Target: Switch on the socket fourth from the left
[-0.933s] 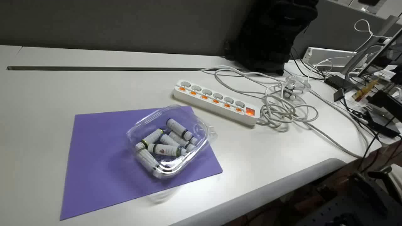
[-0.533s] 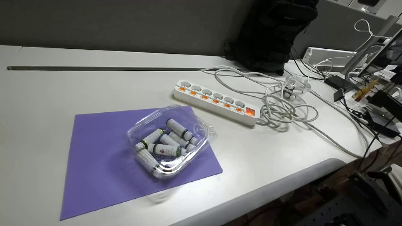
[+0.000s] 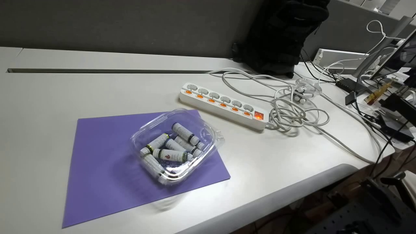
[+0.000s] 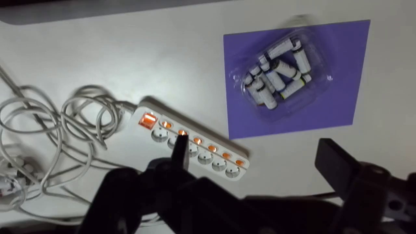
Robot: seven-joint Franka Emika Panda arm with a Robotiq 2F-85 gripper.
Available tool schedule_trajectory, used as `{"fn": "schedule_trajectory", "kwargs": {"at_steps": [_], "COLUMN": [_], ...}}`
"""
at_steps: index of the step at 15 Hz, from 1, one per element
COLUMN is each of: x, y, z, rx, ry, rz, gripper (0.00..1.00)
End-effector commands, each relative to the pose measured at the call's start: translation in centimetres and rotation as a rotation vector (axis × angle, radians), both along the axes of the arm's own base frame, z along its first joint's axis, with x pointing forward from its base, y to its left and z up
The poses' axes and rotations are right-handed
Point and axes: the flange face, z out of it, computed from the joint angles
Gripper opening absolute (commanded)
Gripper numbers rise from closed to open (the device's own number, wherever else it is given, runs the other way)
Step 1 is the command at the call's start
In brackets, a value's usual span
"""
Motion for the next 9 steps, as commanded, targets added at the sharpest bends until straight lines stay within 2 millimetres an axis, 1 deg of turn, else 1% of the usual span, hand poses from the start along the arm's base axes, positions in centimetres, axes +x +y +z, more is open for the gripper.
{"fn": "schedule_trajectory", "kwargs": {"at_steps": [1,3,4,6,7,8,9], "x": [2.2,4.4,5.6,8.0,9.3,10.3,11.5], "y": [0.2,0.0,-0.2,-0.9,-1.3,-1.7,-2.1], "z": [-0.5,-1.5,-2.4,-4.4,-5.7,-6.8,-8.1], "rx": [-0.072,-0.109,-0.126,-0.156,-0.170,-0.180,-0.187], "ry": [-0.164,-0.251,-0.277,-0.303,-0.298,-0.291,-0.277], "rz": [-0.027,-0.051,-0.066,-0.103,-0.120,-0.135,-0.148], "gripper": [1.00,1.00,1.00,1.00,1.00,0.75,0.73]}}
